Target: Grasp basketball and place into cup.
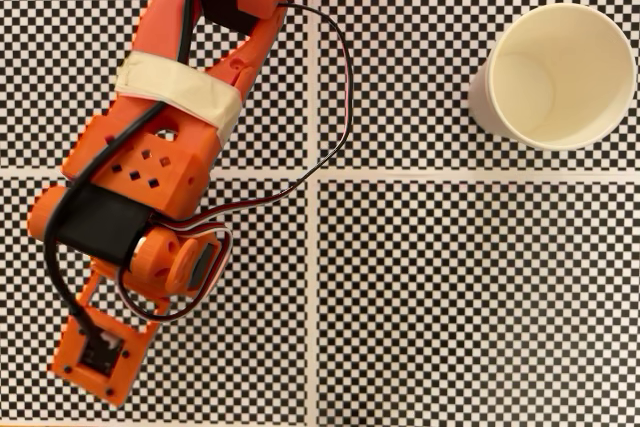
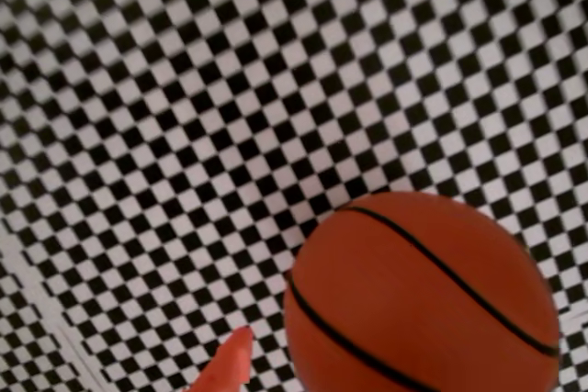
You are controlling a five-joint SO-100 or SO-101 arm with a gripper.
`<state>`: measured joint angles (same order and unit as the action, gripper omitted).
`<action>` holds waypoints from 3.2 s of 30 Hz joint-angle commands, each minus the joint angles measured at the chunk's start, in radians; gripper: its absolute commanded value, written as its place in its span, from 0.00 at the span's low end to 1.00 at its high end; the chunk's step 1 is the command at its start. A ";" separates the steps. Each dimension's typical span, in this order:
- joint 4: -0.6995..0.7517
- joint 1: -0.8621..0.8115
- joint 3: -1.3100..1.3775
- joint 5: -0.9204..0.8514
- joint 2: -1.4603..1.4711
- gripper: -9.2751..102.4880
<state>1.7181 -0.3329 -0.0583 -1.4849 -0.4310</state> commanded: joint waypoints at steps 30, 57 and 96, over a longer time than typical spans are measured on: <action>-0.035 0.021 0.227 0.023 0.029 0.53; -0.043 0.003 0.250 -0.003 0.014 0.28; 0.009 0.109 -1.046 -0.075 -1.224 0.24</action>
<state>1.7196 -0.2301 -1.0339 -1.5386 -1.5386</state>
